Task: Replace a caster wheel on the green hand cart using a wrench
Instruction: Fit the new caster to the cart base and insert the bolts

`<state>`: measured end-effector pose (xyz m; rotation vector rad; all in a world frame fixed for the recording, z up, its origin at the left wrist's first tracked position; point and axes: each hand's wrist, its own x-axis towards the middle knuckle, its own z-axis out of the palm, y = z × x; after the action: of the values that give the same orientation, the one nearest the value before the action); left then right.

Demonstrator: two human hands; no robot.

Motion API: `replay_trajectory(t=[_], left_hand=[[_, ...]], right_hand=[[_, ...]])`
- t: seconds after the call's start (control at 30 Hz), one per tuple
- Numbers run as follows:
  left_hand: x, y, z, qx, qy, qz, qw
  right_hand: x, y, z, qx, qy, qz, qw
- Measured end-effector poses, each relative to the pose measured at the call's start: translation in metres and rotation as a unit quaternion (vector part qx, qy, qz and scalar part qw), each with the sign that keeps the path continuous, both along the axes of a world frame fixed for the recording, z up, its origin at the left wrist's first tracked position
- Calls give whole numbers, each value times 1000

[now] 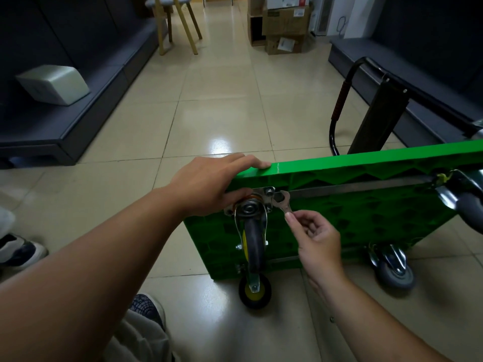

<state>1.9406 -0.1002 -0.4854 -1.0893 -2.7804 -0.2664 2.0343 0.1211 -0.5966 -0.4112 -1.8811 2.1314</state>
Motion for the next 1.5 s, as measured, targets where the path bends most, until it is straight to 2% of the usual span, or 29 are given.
replay_trajectory(t=[0.13,0.27,0.43,0.57,0.77,0.83,0.87,1.0,1.03,1.07,1.1,1.13,1.17,1.2,1.23,1.27,1.33,1.4,1.5], left_hand=[[-1,-1,0,0,-2,-4,1000],[-1,-1,-2,-4,8,-1,1000],[-1,-1,-2,4,7,-5,1000],[0,-1,-3,8,12,-4,1000],[-1,-1,-3,5,13,2,1000],[-1,0,-1,5,9,0,1000],[-1,0,-1,5,7,0,1000],[0,1,1,-1,13,5,1000],[0,2,2,-1,11,5,1000],[1,2,2,0,8,5,1000],[1,2,2,0,6,5,1000],[1,2,2,0,6,6,1000],[1,2,2,-1,7,8,1000],[1,2,2,-2,9,8,1000],[1,2,2,-1,10,8,1000],[1,3,2,-1,10,8,1000],[1,2,2,-3,10,7,1000],[1,2,1,-2,10,4,1000],[1,2,2,1,6,3,1000]], right_hand=[[-6,-11,-10,11,22,-2,1000],[-13,-22,-19,-18,31,-5,999],[-15,-22,-22,4,52,16,999],[-18,-9,-17,77,62,33,995],[-22,30,29,278,59,57,957],[-22,43,56,365,48,81,926],[-22,46,70,430,49,87,897],[-25,39,121,694,113,57,709],[-26,36,129,722,122,54,679],[-25,36,135,737,123,51,663],[-22,38,137,732,120,48,669],[-18,42,136,697,113,54,706],[-14,45,132,612,100,66,782],[-8,46,124,483,81,84,868],[-1,44,111,350,58,96,930],[7,39,95,245,39,91,965],[18,28,58,109,7,53,993],[24,16,29,15,-21,21,999],[20,5,7,-38,-38,16,998]])
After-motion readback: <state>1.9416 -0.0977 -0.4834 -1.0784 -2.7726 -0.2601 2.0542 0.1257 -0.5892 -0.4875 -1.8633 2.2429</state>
